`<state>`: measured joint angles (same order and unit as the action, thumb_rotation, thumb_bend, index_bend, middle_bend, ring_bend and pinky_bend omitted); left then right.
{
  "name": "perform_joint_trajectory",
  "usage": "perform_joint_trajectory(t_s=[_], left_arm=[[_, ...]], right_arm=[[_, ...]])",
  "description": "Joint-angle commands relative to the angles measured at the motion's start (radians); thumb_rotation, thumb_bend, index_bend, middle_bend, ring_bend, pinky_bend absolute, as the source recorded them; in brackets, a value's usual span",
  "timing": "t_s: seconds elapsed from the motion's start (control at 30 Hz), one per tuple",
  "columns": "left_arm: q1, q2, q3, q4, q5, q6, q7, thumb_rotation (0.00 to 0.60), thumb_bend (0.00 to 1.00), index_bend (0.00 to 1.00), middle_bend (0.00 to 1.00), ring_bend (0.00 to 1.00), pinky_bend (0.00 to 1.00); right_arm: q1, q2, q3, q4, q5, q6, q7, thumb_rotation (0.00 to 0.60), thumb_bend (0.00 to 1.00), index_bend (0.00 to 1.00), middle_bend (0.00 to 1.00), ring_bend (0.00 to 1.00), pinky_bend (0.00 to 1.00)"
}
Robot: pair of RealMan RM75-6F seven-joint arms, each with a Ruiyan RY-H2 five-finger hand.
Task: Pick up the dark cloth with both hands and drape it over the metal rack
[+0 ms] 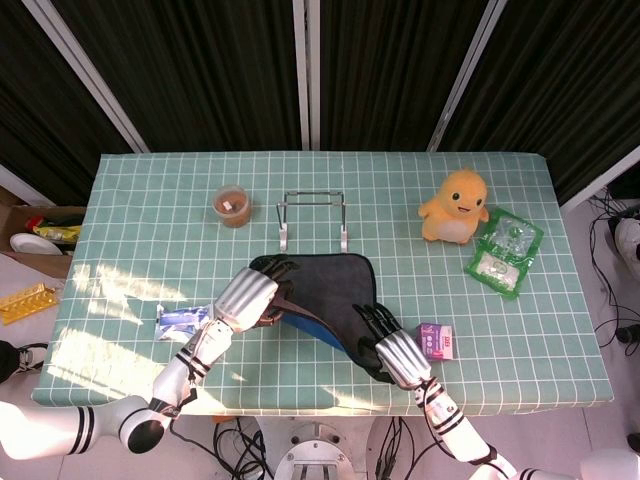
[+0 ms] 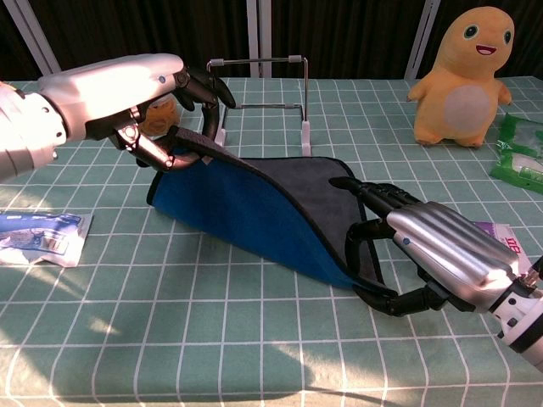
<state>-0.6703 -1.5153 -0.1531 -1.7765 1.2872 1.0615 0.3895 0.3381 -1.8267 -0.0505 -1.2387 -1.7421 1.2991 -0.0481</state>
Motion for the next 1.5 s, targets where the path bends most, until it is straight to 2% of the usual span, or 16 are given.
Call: perform_joint_trajectory(t_s=[0.03,0.07,0.13,0.27,0.5,0.77,0.87,1.17,1.5], left_arm=[[0.000,0.000,-0.002,0.000,-0.001,0.005,-0.006,0.600,0.46,0.80,0.19,0.11,0.24],[0.000,0.001,-0.003,-0.001,-0.001,0.007,-0.009,0.600,0.46,0.80,0.19,0.11,0.24],[0.001,0.003,-0.005,-0.003,-0.002,0.012,-0.016,0.600,0.46,0.80,0.19,0.11,0.24],[0.007,0.016,-0.010,-0.010,-0.012,0.017,-0.050,0.600,0.46,0.80,0.19,0.11,0.24],[0.014,0.059,-0.040,-0.020,-0.053,-0.001,-0.165,0.600,0.47,0.81,0.20,0.11,0.24],[0.004,0.080,-0.077,0.028,-0.097,-0.032,-0.266,0.600,0.48,0.82,0.20,0.11,0.24],[-0.005,0.078,-0.094,0.059,-0.105,-0.045,-0.308,0.600,0.48,0.82,0.20,0.11,0.24],[-0.068,0.059,-0.173,0.150,-0.201,-0.110,-0.372,0.600,0.49,0.83,0.20,0.11,0.24],[-0.161,0.038,-0.257,0.282,-0.338,-0.141,-0.318,0.600,0.49,0.84,0.20,0.11,0.22]], right_arm=[[-0.002,-0.005,0.008,0.000,0.005,0.012,-0.003,0.600,0.39,0.76,0.03,0.00,0.00],[-0.003,-0.006,0.011,0.000,0.007,0.019,-0.003,0.600,0.39,0.78,0.03,0.00,0.00],[-0.003,-0.007,0.021,-0.004,0.011,0.033,0.003,0.600,0.43,0.90,0.07,0.00,0.00],[0.007,0.007,0.049,-0.029,0.022,0.052,0.024,0.600,0.46,0.99,0.11,0.00,0.00],[0.065,0.100,0.129,-0.157,0.061,0.010,0.006,0.600,0.49,1.00,0.12,0.00,0.00],[0.151,0.260,0.232,-0.344,0.191,-0.149,-0.077,0.600,0.53,1.00,0.12,0.00,0.00],[0.181,0.290,0.271,-0.368,0.232,-0.180,-0.116,0.600,0.53,1.00,0.11,0.00,0.00],[0.278,0.313,0.390,-0.363,0.354,-0.234,-0.175,0.600,0.53,1.00,0.10,0.00,0.00],[0.414,0.241,0.487,-0.232,0.503,-0.297,-0.194,0.600,0.53,1.00,0.10,0.00,0.00]])
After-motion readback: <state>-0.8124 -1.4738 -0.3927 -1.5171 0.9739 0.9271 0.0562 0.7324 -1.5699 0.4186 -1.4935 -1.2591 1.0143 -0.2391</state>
